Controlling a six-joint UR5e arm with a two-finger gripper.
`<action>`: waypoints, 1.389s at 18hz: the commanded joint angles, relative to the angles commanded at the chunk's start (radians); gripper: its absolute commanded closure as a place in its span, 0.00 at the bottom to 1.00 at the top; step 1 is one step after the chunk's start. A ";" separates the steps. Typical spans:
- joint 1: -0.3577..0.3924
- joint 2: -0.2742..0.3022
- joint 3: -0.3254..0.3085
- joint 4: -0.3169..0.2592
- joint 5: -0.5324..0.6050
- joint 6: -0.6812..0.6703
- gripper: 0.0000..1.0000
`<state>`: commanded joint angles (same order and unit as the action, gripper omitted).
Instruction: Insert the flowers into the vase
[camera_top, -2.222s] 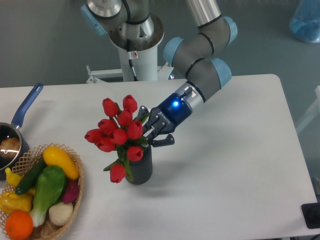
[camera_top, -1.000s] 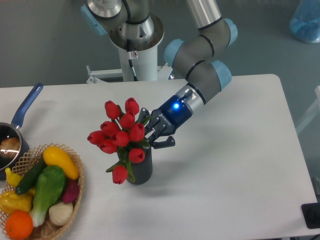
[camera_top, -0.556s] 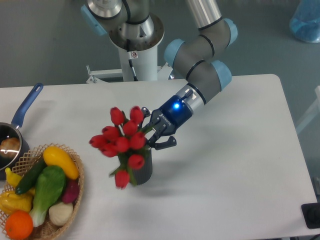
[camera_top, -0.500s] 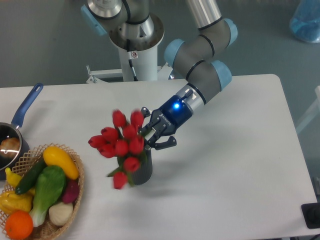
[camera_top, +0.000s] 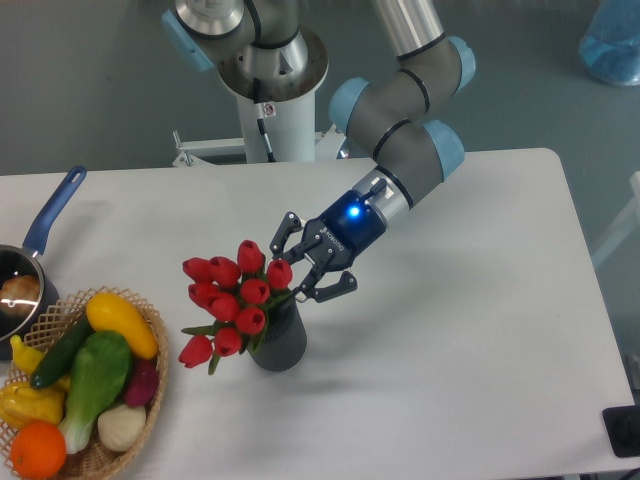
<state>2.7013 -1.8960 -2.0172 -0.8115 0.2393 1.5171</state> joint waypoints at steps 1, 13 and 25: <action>0.000 0.000 0.000 0.000 0.000 0.000 0.55; 0.028 0.029 0.067 0.000 0.003 -0.015 0.00; 0.058 0.166 0.228 -0.011 0.538 -0.224 0.00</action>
<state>2.7596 -1.7304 -1.7888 -0.8222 0.7771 1.2935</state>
